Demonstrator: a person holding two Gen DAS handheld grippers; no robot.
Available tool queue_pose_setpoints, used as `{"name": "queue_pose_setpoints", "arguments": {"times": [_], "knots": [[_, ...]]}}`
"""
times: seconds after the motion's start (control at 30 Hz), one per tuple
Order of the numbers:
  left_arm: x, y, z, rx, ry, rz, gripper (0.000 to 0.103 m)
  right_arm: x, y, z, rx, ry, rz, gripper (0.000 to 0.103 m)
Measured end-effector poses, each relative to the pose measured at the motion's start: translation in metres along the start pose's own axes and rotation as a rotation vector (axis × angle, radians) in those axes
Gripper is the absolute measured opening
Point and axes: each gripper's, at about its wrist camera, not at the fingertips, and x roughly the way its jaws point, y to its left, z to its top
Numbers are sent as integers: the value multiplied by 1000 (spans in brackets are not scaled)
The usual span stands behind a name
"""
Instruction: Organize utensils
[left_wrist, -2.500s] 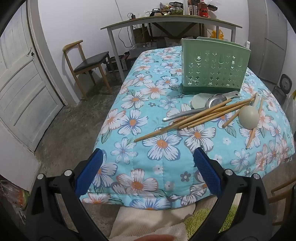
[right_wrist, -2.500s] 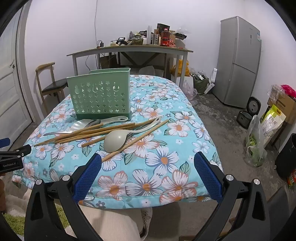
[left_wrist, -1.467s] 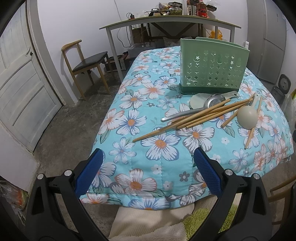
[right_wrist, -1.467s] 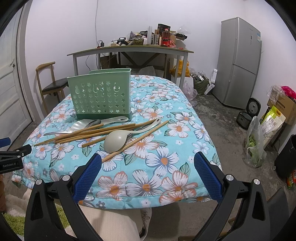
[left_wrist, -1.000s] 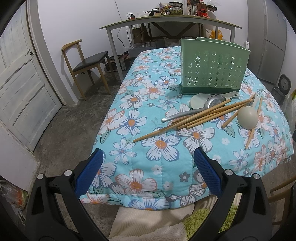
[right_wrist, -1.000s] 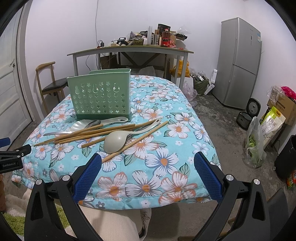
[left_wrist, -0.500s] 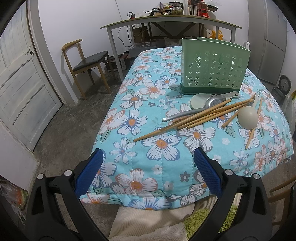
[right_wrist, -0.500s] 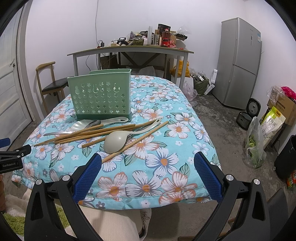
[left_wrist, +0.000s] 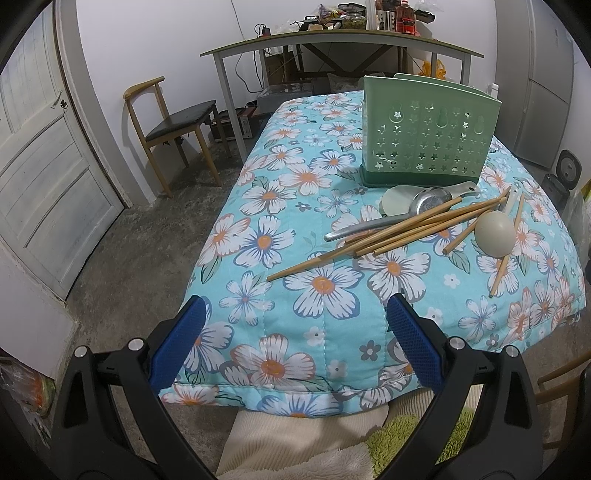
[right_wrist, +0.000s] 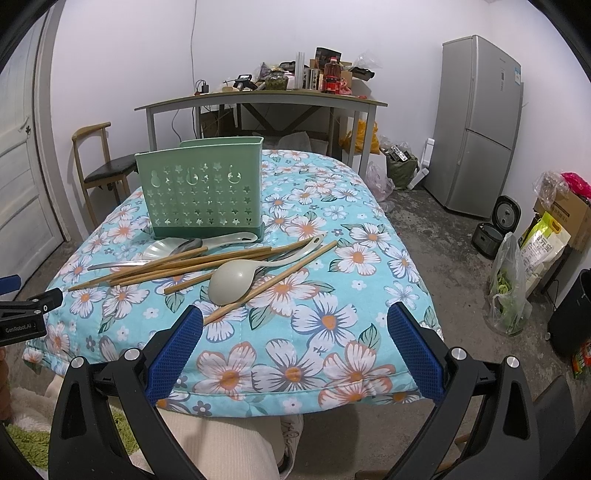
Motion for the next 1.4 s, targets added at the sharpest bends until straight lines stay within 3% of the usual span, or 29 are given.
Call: {"name": "queue_pose_setpoints", "arguments": {"times": [0.43, 0.8, 1.07, 1.4], "knots": [[6, 7, 1, -14, 10, -8, 95, 4, 2, 1, 7, 8, -2, 97], [35, 16, 19, -11, 53, -34, 95, 39, 17, 7, 5, 92, 43, 97], [61, 21, 42, 25, 34, 7, 95, 58, 25, 15, -3, 127, 52, 97], [101, 35, 53, -24, 94, 28, 95, 76, 25, 13, -4, 167, 48, 97]]}}
